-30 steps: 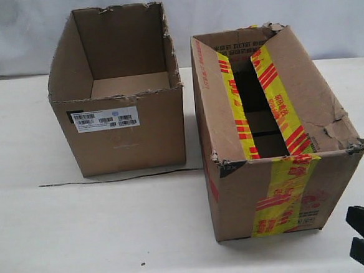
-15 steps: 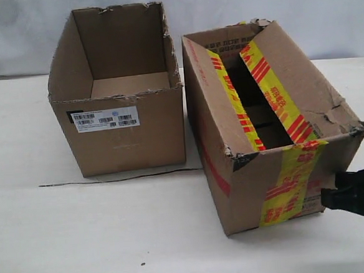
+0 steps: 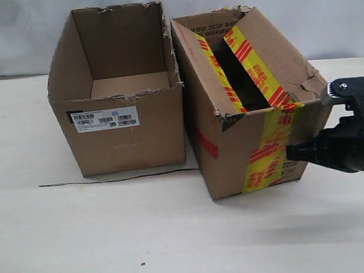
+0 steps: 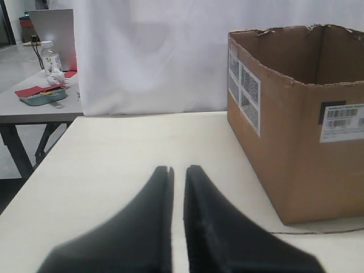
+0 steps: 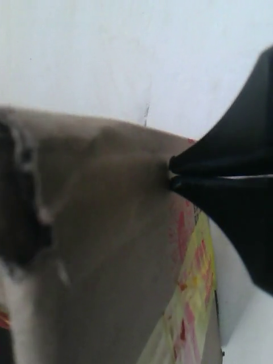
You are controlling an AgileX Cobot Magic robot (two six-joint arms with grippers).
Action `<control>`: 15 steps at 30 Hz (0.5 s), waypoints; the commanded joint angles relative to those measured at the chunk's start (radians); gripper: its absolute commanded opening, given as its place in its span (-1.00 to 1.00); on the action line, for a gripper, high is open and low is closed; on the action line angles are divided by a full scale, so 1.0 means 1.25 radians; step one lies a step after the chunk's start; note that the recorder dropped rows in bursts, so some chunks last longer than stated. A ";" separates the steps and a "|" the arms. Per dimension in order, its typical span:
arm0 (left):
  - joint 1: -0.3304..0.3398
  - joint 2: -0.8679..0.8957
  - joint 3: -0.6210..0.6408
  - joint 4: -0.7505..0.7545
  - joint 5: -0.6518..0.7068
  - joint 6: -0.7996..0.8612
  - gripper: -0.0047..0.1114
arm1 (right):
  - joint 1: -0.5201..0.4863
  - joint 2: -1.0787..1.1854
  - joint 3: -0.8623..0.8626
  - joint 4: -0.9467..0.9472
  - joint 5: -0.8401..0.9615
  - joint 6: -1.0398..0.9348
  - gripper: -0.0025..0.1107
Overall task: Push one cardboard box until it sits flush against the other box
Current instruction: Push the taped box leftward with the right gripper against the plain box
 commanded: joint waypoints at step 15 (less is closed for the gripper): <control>0.000 -0.002 0.002 -0.007 -0.006 0.001 -0.92 | 0.002 0.190 -0.198 -0.004 0.102 -0.059 -0.96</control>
